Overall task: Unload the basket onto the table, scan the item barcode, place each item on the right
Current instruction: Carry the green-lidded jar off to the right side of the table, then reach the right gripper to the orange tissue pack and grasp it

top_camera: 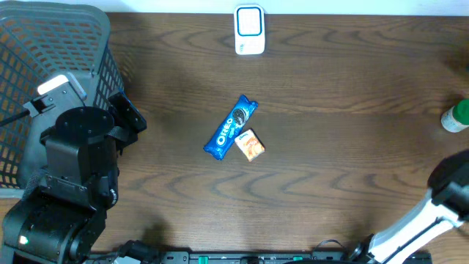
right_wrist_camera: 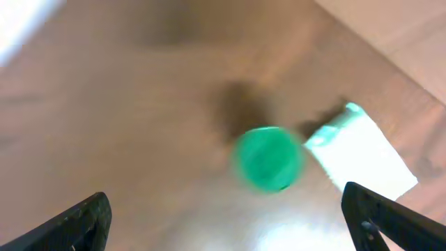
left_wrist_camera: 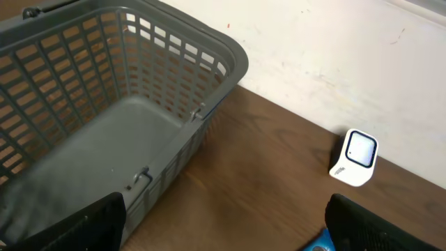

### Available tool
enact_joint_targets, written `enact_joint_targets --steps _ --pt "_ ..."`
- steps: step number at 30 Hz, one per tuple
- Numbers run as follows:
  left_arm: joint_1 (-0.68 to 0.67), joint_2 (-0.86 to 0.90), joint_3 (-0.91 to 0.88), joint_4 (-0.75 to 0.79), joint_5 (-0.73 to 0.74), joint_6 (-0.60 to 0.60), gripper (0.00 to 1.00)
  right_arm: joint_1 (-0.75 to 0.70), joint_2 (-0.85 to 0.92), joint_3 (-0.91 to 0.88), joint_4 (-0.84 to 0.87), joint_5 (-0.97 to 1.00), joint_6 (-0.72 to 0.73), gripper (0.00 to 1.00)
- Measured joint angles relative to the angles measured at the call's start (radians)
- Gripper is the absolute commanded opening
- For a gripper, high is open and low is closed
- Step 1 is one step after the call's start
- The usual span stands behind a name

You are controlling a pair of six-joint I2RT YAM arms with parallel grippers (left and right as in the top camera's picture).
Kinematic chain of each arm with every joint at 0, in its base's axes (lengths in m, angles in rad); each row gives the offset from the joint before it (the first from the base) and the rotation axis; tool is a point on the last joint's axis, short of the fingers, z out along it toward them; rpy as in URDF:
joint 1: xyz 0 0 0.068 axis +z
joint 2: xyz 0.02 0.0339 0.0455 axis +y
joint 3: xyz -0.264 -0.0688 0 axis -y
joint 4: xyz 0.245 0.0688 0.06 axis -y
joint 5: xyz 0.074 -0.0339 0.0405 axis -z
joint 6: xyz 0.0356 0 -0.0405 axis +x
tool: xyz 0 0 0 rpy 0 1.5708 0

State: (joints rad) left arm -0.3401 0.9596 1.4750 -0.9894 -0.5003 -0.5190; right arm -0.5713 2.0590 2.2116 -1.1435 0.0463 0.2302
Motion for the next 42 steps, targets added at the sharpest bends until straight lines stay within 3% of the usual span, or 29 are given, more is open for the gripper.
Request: enact_joint_targets --steps 7,13,18,24,31,42 --pt "0.000 0.000 0.000 0.000 0.000 0.000 0.92 0.308 -0.175 0.034 -0.154 -0.279 -0.020 0.99" --pt "0.000 0.000 0.000 0.000 0.000 0.000 0.91 0.648 -0.052 -0.014 -0.318 -0.340 -0.125 0.99" --pt "0.000 0.000 0.000 0.000 0.000 0.000 0.92 0.867 0.053 -0.098 -0.355 -0.350 -0.090 0.99" --pt "0.000 0.000 0.000 0.000 0.000 0.000 0.91 1.042 0.148 -0.151 -0.245 -0.366 0.236 0.99" --pt "0.000 0.000 0.000 0.000 0.000 0.000 0.91 1.113 0.237 -0.226 -0.163 -0.363 0.612 0.99" --pt "0.000 0.000 0.000 0.000 0.000 0.000 0.92 1.155 0.249 -0.316 -0.179 -0.237 0.866 0.99"
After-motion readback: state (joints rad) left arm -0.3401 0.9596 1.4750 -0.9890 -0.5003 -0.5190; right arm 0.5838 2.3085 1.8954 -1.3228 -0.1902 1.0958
